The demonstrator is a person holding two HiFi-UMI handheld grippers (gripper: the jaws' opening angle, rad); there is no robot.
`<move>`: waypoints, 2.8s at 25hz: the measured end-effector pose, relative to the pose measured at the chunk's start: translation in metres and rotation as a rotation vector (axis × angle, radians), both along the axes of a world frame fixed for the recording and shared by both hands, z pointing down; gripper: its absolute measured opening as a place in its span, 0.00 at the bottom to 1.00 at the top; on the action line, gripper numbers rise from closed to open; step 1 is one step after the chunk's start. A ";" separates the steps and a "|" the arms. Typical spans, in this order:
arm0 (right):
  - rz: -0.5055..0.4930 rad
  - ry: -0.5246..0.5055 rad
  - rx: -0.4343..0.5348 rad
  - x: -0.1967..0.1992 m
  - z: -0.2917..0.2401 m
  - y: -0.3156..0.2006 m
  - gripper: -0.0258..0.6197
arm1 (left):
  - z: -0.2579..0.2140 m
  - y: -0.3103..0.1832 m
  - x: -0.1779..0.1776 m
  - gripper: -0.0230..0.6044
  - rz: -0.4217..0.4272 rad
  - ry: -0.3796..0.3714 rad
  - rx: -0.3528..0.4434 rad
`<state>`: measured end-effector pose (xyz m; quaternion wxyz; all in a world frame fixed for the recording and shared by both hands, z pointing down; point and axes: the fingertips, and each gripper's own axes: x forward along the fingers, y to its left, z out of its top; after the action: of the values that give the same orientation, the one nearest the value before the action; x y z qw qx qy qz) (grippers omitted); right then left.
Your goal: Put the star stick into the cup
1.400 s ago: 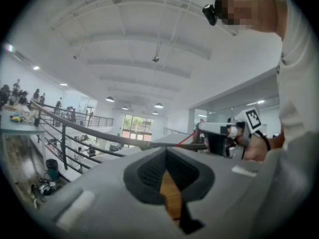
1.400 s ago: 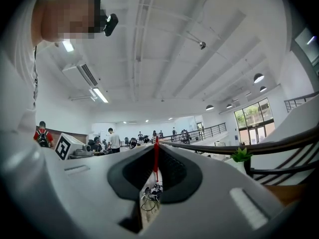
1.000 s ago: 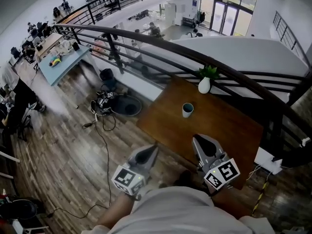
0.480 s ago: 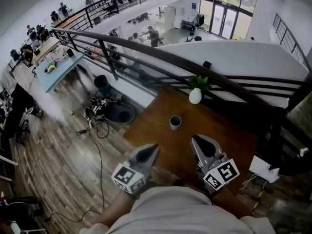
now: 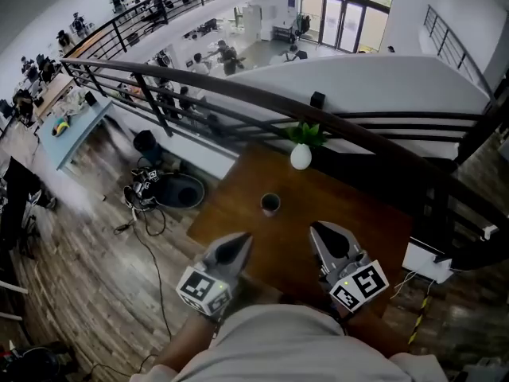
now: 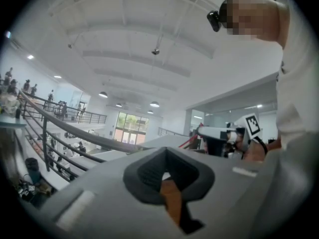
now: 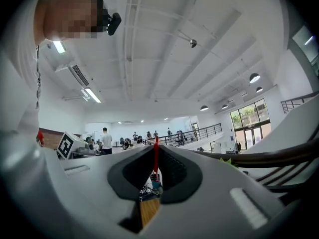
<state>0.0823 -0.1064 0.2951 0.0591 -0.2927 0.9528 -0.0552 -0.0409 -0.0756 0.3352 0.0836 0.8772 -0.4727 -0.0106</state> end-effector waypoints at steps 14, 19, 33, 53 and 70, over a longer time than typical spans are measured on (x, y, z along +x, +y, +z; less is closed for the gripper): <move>0.197 0.007 -0.015 -0.058 0.000 -0.033 0.08 | -0.005 -0.047 -0.072 0.04 0.148 -0.040 0.029; 0.265 0.023 0.007 -0.100 0.000 -0.040 0.08 | -0.011 -0.061 -0.114 0.04 0.219 -0.060 0.051; 0.388 0.025 -0.066 -0.115 0.017 -0.074 0.08 | 0.004 -0.108 -0.137 0.04 0.361 -0.101 0.033; 0.331 0.133 -0.183 -0.087 0.103 -0.177 0.08 | 0.109 -0.203 -0.099 0.04 0.378 -0.118 -0.179; 0.286 0.166 -0.329 -0.063 0.204 -0.225 0.08 | 0.200 -0.262 -0.076 0.04 0.345 -0.135 -0.281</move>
<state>0.0198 -0.3310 0.4989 -0.0605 -0.4340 0.8814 -0.1765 -0.1167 -0.3371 0.5352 0.1737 0.9235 -0.3169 0.1285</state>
